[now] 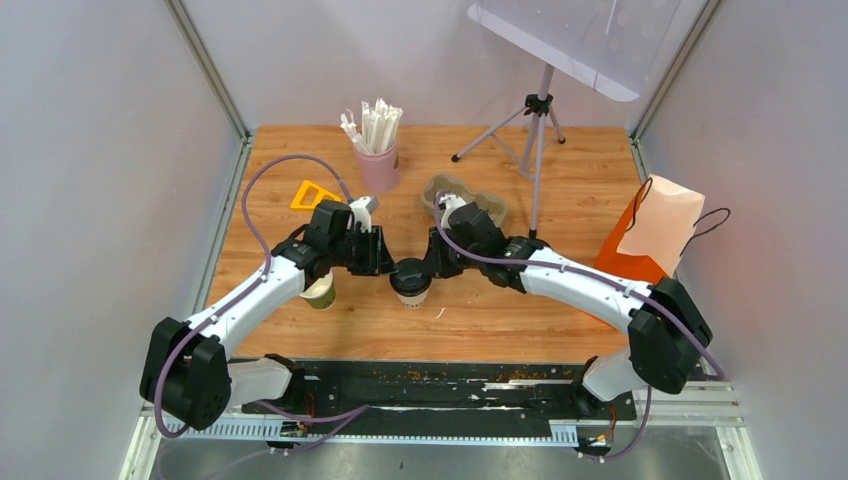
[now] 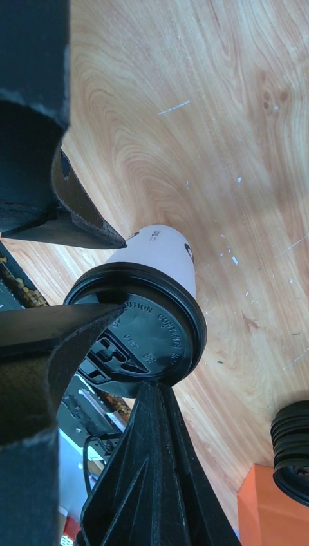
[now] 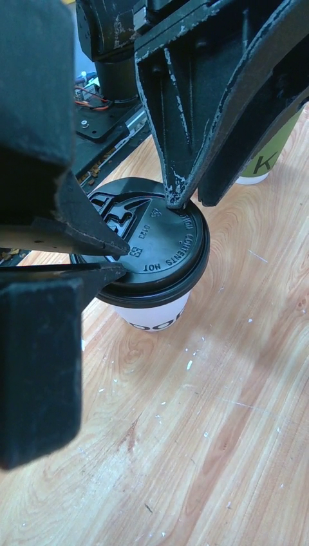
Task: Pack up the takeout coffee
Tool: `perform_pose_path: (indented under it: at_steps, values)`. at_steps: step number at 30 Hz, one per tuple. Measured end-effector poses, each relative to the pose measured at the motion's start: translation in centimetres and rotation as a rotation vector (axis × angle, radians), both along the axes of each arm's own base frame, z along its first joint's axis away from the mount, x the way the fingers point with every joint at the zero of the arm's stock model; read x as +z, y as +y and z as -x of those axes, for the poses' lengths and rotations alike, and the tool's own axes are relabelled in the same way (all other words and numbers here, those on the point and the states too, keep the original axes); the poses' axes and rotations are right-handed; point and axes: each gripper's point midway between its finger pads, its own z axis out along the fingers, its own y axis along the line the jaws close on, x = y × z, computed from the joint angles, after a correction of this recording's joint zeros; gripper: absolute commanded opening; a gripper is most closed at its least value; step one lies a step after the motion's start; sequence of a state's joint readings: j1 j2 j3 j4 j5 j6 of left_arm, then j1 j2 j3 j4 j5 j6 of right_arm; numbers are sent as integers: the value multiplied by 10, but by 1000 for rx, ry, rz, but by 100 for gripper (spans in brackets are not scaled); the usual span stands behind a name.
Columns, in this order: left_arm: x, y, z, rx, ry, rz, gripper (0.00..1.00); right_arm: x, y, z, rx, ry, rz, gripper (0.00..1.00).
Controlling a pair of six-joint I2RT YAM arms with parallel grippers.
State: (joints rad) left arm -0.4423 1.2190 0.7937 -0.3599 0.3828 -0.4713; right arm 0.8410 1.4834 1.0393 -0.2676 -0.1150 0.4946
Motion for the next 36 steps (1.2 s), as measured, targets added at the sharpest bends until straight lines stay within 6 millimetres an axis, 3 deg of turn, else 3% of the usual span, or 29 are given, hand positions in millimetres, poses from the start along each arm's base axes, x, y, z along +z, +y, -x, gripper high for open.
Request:
perform_pose_path:
  at_steps: [20,27,32,34,36]
  values:
    - [-1,-2,0,6,17,14,40,-6,-4,3,14,-67,-105,13]
    - [-1,-2,2,23,30,25,43,12,-18,-5,1,26,-54,31]
    - [-1,-2,3,23,31,24,43,45,-19,-17,0,29,-85,59]
    - [-1,-2,3,23,31,24,43,51,-17,-15,14,39,-101,70]
    - [-1,-2,3,23,31,25,43,49,-16,-7,43,74,-108,75]
